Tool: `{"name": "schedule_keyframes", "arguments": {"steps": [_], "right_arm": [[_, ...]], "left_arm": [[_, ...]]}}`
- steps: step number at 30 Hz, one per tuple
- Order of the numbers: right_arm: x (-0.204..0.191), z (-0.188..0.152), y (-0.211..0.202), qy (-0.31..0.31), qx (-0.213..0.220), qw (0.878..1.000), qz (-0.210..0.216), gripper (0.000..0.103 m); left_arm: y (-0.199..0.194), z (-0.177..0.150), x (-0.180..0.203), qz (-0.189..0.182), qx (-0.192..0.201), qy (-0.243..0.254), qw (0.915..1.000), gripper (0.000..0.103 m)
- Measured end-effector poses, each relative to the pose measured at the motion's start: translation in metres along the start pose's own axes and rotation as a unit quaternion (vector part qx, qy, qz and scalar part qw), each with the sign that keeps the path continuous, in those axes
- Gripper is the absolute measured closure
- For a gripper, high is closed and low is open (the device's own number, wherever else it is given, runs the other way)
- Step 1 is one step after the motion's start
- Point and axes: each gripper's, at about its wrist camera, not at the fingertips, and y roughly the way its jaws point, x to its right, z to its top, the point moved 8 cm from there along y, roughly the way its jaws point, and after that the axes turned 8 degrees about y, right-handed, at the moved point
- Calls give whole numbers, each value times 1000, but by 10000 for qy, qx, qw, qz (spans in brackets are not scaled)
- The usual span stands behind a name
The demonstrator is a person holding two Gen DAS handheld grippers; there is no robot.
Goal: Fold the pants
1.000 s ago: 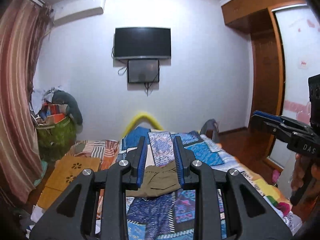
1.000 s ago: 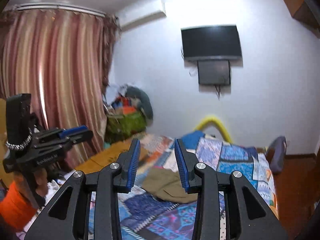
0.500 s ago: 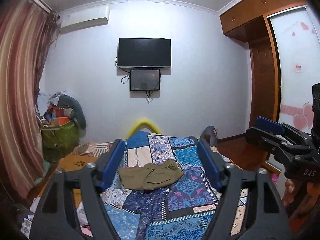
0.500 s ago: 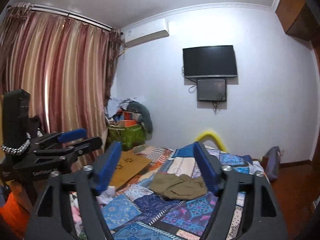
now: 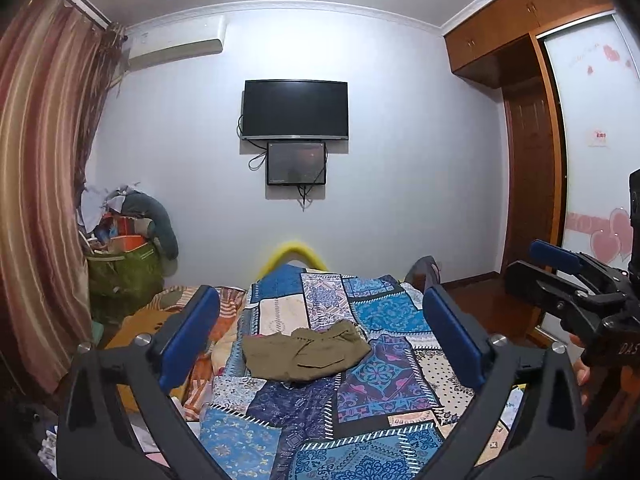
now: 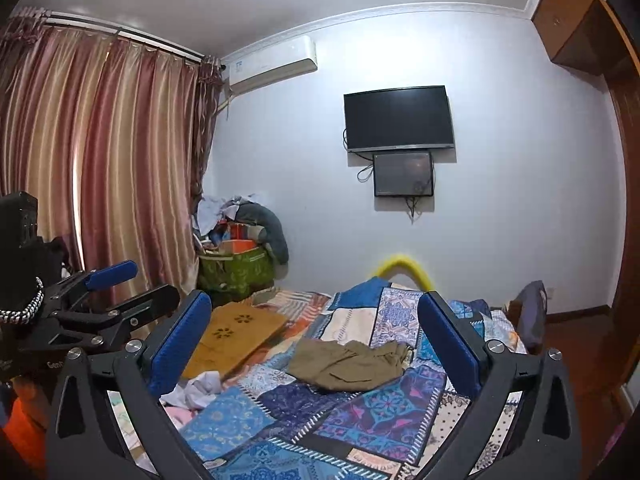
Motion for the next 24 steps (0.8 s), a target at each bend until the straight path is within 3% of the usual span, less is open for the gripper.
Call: {"name": "schedule_keyframes", "arguments": {"steps": [24], "right_arm": [[2,-12,-4,59,-127,9999,-33,0]], "left_arm": [[8,-14,0,-30,-214,-71,9997,0]]}}
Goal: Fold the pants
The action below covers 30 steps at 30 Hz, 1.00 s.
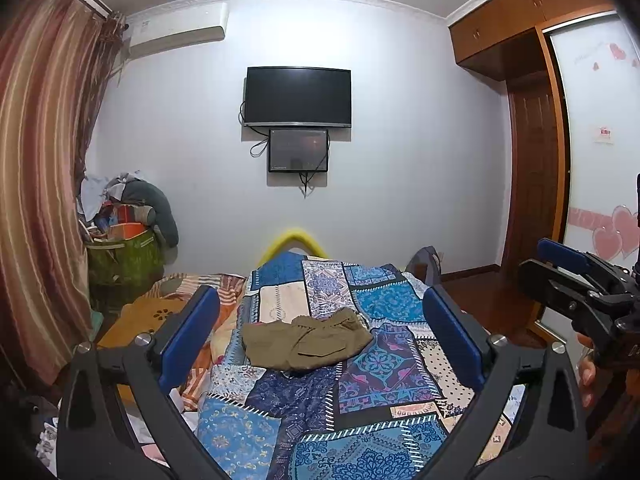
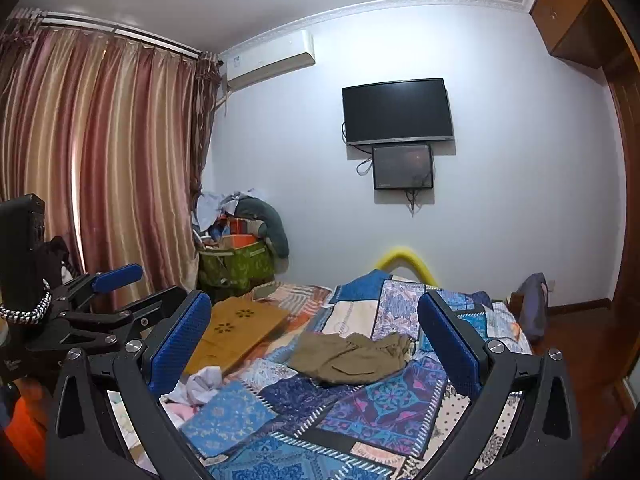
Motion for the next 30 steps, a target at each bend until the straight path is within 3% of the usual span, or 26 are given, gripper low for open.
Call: {"name": "schedule_keyframes", "arguments": {"steps": [30], "right_arm": [[6,1,-3,42,-66,9999,-122,0]], "left_arm": [[1,0,4,-64,19,10,10000,0]]}}
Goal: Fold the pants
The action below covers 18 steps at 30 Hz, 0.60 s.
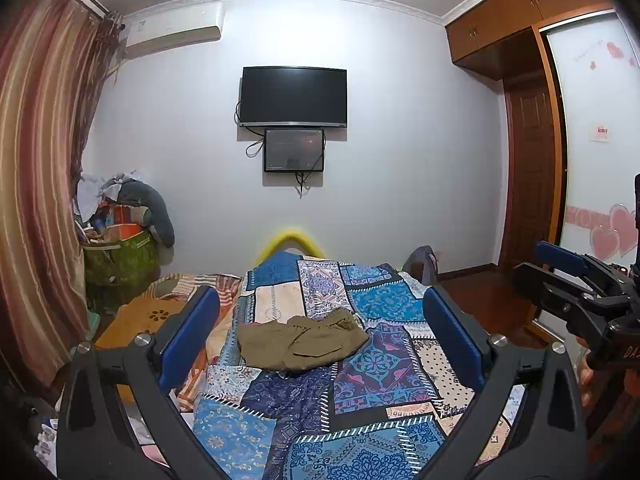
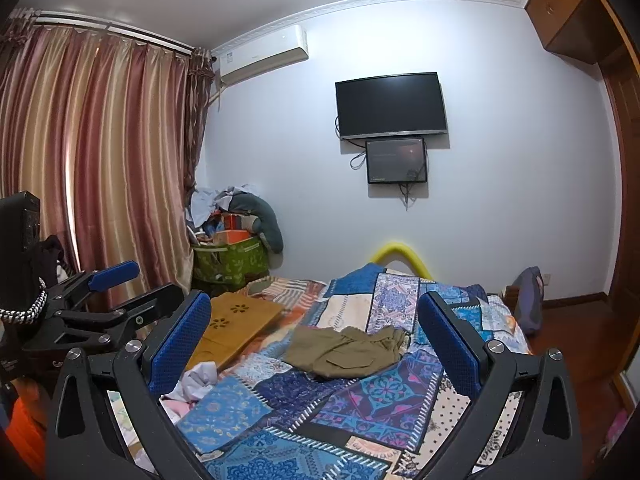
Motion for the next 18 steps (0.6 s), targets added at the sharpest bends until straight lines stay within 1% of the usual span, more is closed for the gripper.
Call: {"name": "schedule_keyframes", "arguments": {"steps": [18], "right_arm": [[4,1,-2,12,43,10000,-65,0]], "left_arm": [[1,0,6,-225,-58,9,9997,0]]}}
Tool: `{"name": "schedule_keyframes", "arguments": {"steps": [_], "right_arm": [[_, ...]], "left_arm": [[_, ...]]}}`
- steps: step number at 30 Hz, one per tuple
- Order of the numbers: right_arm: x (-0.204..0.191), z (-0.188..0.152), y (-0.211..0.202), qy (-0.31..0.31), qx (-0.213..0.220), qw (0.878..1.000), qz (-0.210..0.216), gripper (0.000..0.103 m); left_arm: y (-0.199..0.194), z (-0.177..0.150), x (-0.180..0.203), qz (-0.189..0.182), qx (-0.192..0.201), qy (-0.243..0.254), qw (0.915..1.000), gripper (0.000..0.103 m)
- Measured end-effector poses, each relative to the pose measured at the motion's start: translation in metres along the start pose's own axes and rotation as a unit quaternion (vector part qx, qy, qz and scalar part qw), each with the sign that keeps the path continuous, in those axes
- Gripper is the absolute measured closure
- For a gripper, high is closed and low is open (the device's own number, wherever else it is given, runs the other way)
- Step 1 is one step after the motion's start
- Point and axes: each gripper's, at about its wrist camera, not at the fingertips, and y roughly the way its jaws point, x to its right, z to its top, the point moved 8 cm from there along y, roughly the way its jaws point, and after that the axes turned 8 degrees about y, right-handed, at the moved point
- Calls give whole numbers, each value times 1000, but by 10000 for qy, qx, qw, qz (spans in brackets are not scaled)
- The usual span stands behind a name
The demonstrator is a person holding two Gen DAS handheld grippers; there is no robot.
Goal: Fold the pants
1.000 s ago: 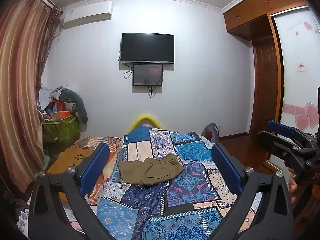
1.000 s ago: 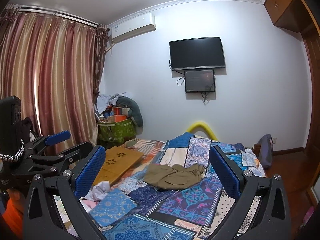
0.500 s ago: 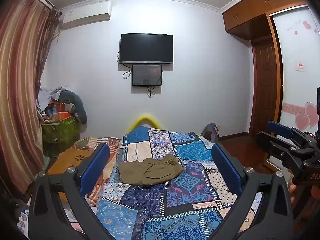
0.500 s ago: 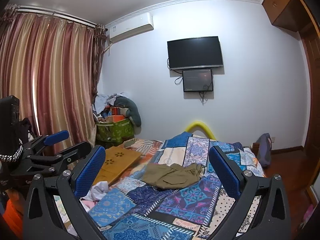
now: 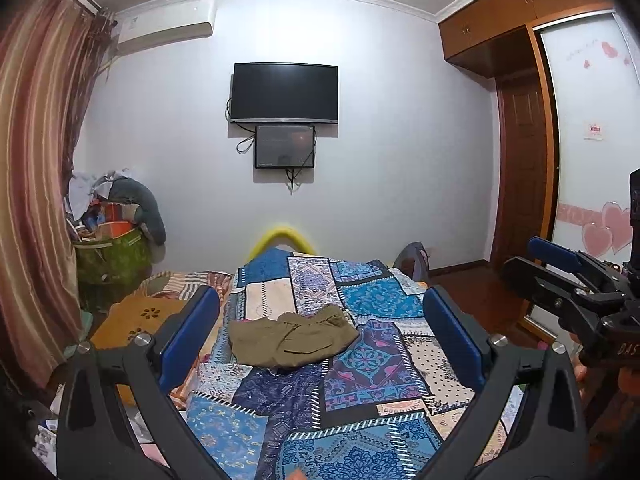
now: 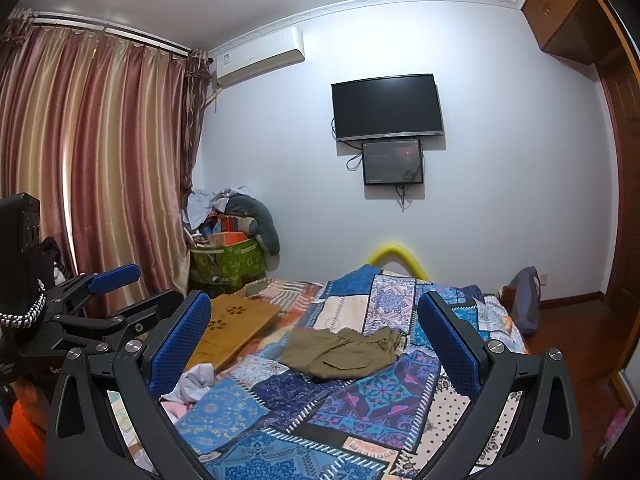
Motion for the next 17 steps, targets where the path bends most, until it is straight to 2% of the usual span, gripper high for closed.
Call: {"name": "schedule_keyframes", "arguments": {"steps": [17], "right_arm": [[5,1,1,65,-8,10000,-45,0]], "left_arm": [[2,-1,6,-89,-18,37,10000,0]]}}
